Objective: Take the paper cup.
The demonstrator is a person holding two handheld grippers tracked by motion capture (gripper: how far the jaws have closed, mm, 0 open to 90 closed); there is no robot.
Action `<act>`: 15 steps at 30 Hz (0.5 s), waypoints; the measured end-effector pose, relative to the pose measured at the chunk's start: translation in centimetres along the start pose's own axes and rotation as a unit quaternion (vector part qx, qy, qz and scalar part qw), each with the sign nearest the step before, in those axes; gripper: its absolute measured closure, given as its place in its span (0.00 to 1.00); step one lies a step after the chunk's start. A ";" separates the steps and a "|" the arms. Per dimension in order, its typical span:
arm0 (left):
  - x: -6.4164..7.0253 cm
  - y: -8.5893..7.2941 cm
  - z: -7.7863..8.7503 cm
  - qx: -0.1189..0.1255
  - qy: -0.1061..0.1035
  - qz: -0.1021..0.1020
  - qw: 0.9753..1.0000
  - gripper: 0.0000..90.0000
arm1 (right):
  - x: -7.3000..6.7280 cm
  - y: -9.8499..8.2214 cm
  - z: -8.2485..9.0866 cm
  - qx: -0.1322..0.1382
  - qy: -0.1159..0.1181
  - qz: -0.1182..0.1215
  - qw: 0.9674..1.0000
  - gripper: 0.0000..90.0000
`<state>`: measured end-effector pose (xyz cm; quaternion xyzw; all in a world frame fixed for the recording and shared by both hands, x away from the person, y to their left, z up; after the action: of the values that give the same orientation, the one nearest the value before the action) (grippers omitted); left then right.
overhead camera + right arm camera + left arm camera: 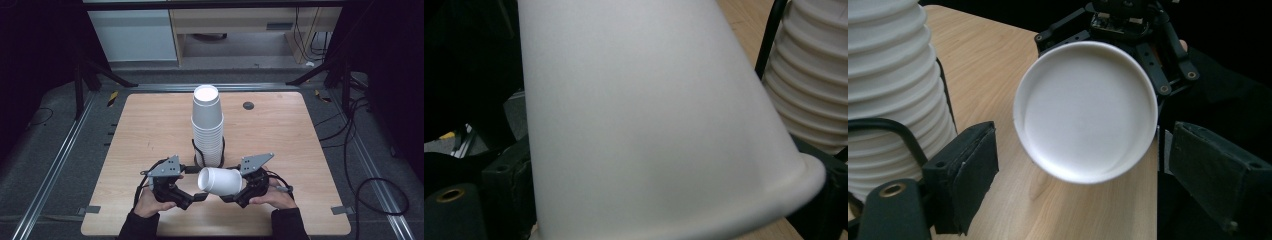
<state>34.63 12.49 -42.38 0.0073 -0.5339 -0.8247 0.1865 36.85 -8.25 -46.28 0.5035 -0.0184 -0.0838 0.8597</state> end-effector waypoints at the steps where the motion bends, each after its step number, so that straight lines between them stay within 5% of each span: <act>1: 0.0 0.0 -0.1 -0.002 -0.001 0.000 1.000 0.12 | 0.0 0.0 -0.1 -0.003 0.000 0.001 1.000 0.10; 15: -0.1 0.2 -1.1 -0.031 -0.009 -0.003 0.999 0.15 | -0.2 0.7 -1.2 -0.030 0.008 0.020 0.999 0.10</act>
<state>35.04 11.48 -42.70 -0.0047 -0.5102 -0.8411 0.1794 36.90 -6.83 -46.29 0.4776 -0.0190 -0.0634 0.8761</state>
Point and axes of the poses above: each handheld gripper's, and its own axes: z roughly backward along the jaws, y roughly out of its top, x roughly to its right, the point moved 4 cm from there along -z, roughly forward along the jaws, and after that the axes turned 4 degrees about z, right-handed, at the moved point
